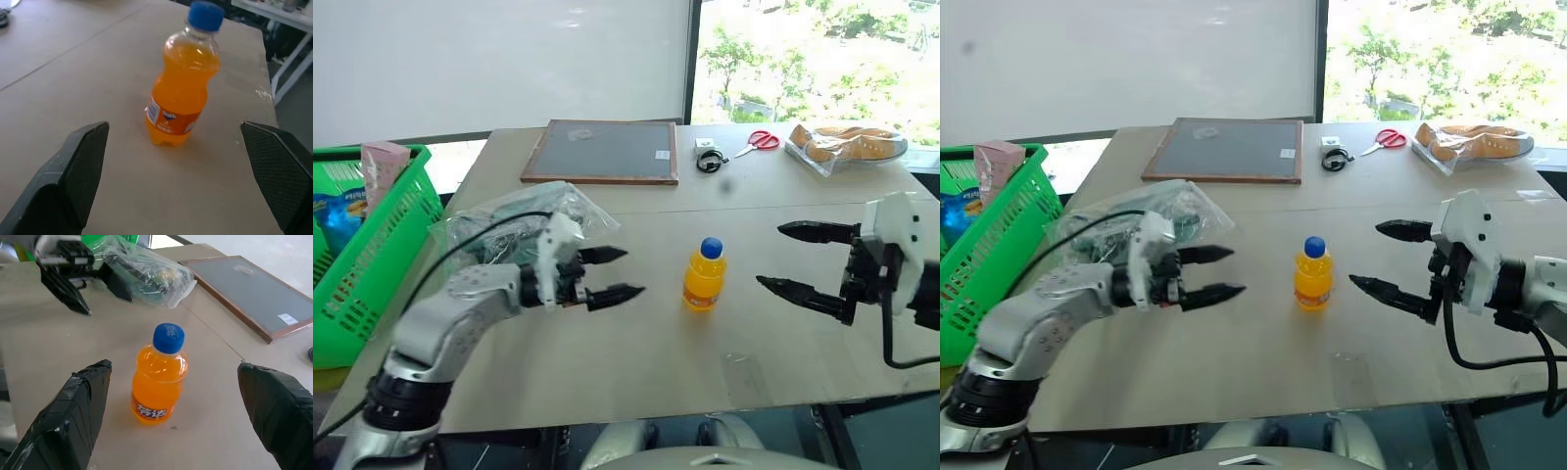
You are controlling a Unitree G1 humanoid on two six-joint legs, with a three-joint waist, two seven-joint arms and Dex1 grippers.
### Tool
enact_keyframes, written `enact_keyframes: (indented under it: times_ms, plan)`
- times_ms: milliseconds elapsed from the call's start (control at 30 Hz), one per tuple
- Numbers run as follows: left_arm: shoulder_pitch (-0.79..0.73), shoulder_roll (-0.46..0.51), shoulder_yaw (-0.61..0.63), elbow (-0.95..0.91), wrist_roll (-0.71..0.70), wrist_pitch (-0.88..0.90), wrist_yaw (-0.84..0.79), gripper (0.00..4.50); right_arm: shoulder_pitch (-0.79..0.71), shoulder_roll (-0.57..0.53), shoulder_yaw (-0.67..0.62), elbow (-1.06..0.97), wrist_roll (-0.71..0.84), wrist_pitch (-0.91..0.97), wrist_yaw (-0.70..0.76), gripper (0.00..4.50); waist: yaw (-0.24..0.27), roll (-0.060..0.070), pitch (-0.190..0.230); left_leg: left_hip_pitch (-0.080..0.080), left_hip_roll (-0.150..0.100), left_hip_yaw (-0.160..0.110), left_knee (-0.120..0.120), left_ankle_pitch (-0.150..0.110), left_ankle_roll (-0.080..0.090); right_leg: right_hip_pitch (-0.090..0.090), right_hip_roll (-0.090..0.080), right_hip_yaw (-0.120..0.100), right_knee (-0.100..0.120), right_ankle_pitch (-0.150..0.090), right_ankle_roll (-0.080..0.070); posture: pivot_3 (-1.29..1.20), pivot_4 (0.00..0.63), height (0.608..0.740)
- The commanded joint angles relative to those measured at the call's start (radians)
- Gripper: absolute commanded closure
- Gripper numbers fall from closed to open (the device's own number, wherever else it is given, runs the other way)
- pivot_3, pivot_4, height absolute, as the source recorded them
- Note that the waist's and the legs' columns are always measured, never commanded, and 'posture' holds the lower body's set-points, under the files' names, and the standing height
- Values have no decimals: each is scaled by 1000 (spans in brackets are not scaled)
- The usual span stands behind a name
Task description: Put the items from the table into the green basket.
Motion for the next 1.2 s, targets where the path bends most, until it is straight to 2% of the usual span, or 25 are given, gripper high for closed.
enact_keyframes:
  times_ms: [33, 200, 500, 733, 867, 967, 1067, 1133, 1200]
  plan:
    - [-63, -20, -84, 72, 120, -105, -68, 48, 45, -20, -75, -51, 29, -5, 14, 64, -7, 0, 0, 0, 0, 0, 0, 0, 0, 0, 0, 0, 0, 0, 0, -110, 45, 740]
    - [-162, -98, -190, 238, 248, -228, -146, 48, 144, -45, -138, -89, 36, -7, 58, 64, -34, 3, 3, -1, 0, 0, 0, 2, -2, -1, 0, 0, -2, 0, 0, -156, 63, 740]
    - [-255, -213, -256, 391, 363, -337, -223, 48, 276, -43, -203, -146, 47, -8, 55, 64, -63, 4, 10, -3, 0, 0, 0, -1, 3, 0, -1, -1, -3, 0, 1, -207, 81, 740]
    - [-302, -284, -264, 481, 423, -389, -234, 48, 335, -11, -139, -120, -43, -74, 70, 64, -78, 5, 13, -3, 0, 0, 0, -2, 4, 0, -1, -1, -3, 0, 1, -247, 87, 740]
    - [-317, -308, -264, 517, 452, -408, -240, 48, 242, 49, -31, 47, -152, -139, 10, 64, -95, 5, 17, -2, 0, 0, 1, -2, 4, 0, -1, 0, -3, 0, 2, -252, 86, 740]
    - [-321, -313, -257, 531, 464, -417, -240, 48, 99, 69, 45, 263, -229, -236, 56, 64, -108, 6, 19, -2, 0, 1, 1, -1, 4, 0, -1, 0, -3, 0, 2, -248, 86, 740]
    - [-325, -318, -252, 543, 473, -421, -239, 48, -69, 1, 137, 496, -324, -328, 173, 64, -123, 11, 22, -2, 0, 1, 1, -1, 4, 0, -1, 1, -2, 0, 2, -235, 83, 740]
    - [-326, -320, -249, 544, 477, -422, -239, 48, -159, -23, 183, 606, -383, -361, 191, 64, -122, 11, 22, -2, 0, 1, 1, -1, 4, -1, -1, 1, -2, 0, 2, -235, 83, 740]
    - [-324, -319, -244, 539, 477, -417, -238, 48, -298, -57, 235, 751, -407, -393, 289, 64, -127, 12, 23, -3, 1, 1, 0, 0, 1, -2, 0, 0, -2, 0, 2, -216, 79, 740]
